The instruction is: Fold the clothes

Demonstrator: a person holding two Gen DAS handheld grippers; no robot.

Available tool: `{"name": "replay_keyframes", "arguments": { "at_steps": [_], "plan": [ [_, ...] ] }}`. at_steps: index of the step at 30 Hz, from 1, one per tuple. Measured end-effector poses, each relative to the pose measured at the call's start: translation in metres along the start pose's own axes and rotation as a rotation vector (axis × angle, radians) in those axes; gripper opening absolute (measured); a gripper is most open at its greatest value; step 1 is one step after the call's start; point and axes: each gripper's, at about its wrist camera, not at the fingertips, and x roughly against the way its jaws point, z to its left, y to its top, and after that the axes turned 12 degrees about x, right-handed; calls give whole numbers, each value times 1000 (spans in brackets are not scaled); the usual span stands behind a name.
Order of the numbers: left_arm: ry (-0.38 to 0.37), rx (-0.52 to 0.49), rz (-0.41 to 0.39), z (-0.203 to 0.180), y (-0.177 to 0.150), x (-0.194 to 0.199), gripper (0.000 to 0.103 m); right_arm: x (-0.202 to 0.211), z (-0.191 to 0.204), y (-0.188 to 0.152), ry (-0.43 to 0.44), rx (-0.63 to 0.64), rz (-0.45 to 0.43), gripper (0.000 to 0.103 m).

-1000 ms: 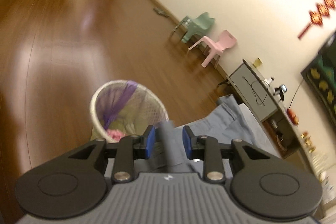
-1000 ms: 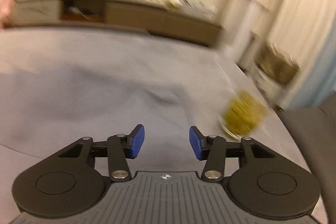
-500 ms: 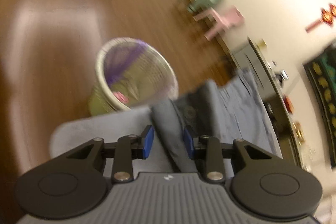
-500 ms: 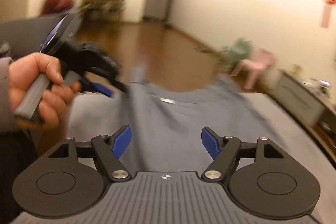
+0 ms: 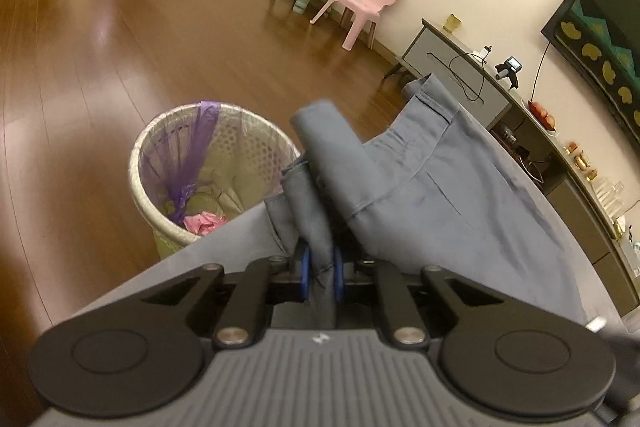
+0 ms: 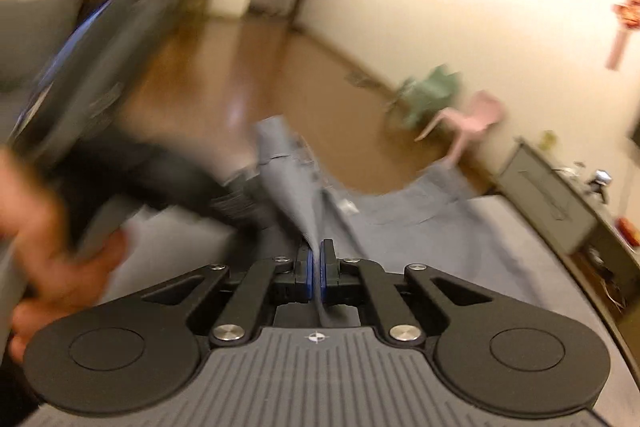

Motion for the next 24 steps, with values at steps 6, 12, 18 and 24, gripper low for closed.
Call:
{"name": "replay_keyframes", "arguments": {
  "at_steps": [6, 12, 18, 24],
  "plan": [
    [-41, 223, -44, 39, 4, 31, 24, 3, 8, -14, 26, -22, 16, 2],
    [-172, 187, -144, 18, 1, 59, 42, 24, 9, -12, -36, 39, -23, 2],
    [-12, 5, 7, -27, 4, 1, 32, 41, 30, -17, -3, 153, -42, 3],
    [-595, 149, 84, 19, 10, 15, 4, 97, -16, -36, 66, -195, -121, 49]
  ]
}}
